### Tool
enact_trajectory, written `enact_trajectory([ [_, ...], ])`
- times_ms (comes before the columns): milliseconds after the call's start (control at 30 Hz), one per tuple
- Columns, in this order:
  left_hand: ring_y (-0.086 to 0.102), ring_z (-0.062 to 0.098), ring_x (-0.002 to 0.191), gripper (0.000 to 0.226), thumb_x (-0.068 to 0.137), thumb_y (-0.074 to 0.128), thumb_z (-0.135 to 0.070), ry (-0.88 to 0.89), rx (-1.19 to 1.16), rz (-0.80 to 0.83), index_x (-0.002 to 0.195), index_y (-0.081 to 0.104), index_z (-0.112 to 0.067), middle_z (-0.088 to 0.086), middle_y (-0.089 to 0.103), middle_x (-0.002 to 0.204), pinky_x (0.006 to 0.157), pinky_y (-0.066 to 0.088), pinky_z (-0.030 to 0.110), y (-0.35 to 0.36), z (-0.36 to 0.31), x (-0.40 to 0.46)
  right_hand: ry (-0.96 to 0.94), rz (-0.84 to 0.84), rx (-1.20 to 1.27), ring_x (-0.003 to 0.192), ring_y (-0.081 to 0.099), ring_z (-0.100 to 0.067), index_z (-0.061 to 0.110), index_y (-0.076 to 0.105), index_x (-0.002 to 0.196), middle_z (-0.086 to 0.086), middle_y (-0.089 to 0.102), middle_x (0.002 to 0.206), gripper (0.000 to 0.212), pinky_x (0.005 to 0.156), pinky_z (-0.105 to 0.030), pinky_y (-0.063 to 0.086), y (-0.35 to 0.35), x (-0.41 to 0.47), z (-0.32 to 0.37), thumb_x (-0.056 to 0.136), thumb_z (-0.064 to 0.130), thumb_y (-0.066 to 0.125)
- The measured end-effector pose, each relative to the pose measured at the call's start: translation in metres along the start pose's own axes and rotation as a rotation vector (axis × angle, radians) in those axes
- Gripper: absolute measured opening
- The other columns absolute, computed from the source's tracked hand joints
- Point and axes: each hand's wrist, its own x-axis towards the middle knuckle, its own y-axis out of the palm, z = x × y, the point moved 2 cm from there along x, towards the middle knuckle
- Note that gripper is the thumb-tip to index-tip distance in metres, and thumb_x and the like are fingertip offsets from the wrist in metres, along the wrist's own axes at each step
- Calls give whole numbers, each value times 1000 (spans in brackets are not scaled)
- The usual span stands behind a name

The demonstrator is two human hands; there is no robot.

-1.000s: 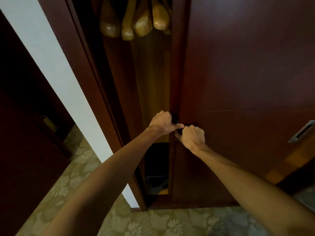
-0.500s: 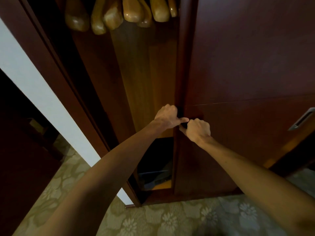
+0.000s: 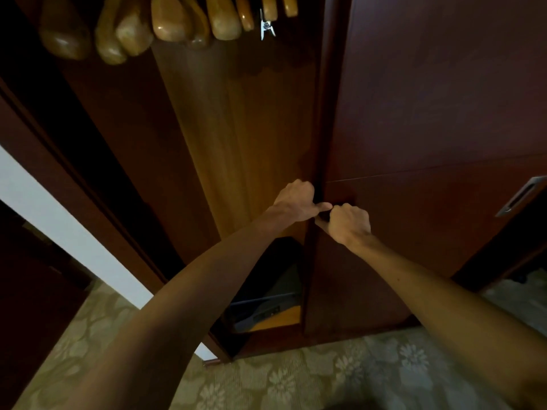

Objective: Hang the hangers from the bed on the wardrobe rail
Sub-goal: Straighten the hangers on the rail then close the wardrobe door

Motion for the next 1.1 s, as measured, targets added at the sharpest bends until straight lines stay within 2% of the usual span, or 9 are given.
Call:
enact_trajectory([
  [200, 47, 13, 52, 57, 88, 64, -63, 12, -21, 4, 63, 46, -15, -1, 51, 61, 52, 39, 28, 9, -25, 17, 20, 5, 5, 71, 69, -23, 11, 71, 85, -4, 69, 75, 60, 56, -30, 45, 2, 3, -31, 95, 64, 45],
  [333, 48, 14, 57, 54, 90, 64, -60, 38, -25, 14, 64, 45, -16, -1, 50, 65, 58, 42, 31, 13, -41, 27, 49, 35, 17, 71, 69, -23, 11, 70, 85, -2, 63, 69, 59, 59, -33, 51, 2, 4, -48, 95, 64, 45],
  [500, 55, 18, 67, 50, 92, 65, -54, 82, -20, 15, 65, 43, -18, -1, 50, 69, 62, 44, 31, 17, -61, 36, 54, 43, 1, 74, 69, -23, 12, 69, 85, 1, 53, 65, 60, 57, -32, 44, 2, 6, -66, 95, 65, 43],
  [700, 57, 19, 74, 46, 94, 63, -51, 109, -17, 7, 68, 45, -18, -1, 51, 75, 64, 45, 31, 24, -82, 48, 50, 45, -4, 73, 69, -22, 12, 69, 83, 3, 50, 63, 63, 58, -32, 46, 3, 8, -88, 94, 67, 42],
  [833, 57, 20, 84, 43, 95, 62, -52, 140, -2, 15, 81, 53, -13, 1, 52, 85, 73, 48, 32, 28, -95, 57, 59, 50, -21, 68, 67, -20, 12, 69, 82, 4, 50, 59, 62, 57, -31, 46, 4, 10, -105, 95, 67, 42],
  [900, 57, 20, 81, 48, 91, 64, -57, 131, -15, 5, 79, 54, -12, 2, 54, 83, 73, 51, 33, 29, -97, 61, 72, 53, -19, 62, 62, -18, 11, 70, 80, 4, 51, 58, 62, 56, -30, 45, 5, 10, -113, 95, 66, 43],
  [1000, 55, 17, 64, 56, 87, 66, -62, 107, -40, -17, 65, 48, -14, -1, 52, 64, 64, 52, 32, 29, -100, 63, 89, 49, -15, 59, 56, -17, 11, 70, 78, 3, 53, 60, 64, 56, -30, 43, 7, 11, -124, 95, 66, 43],
  [1100, 55, 16, 63, 56, 86, 66, -64, 75, -50, -33, 65, 49, -14, -1, 53, 65, 61, 49, 31, 29, -102, 63, 101, 51, 14, 62, 61, -19, 10, 69, 76, 1, 55, 61, 64, 58, -32, 49, 7, 11, -130, 95, 66, 43],
])
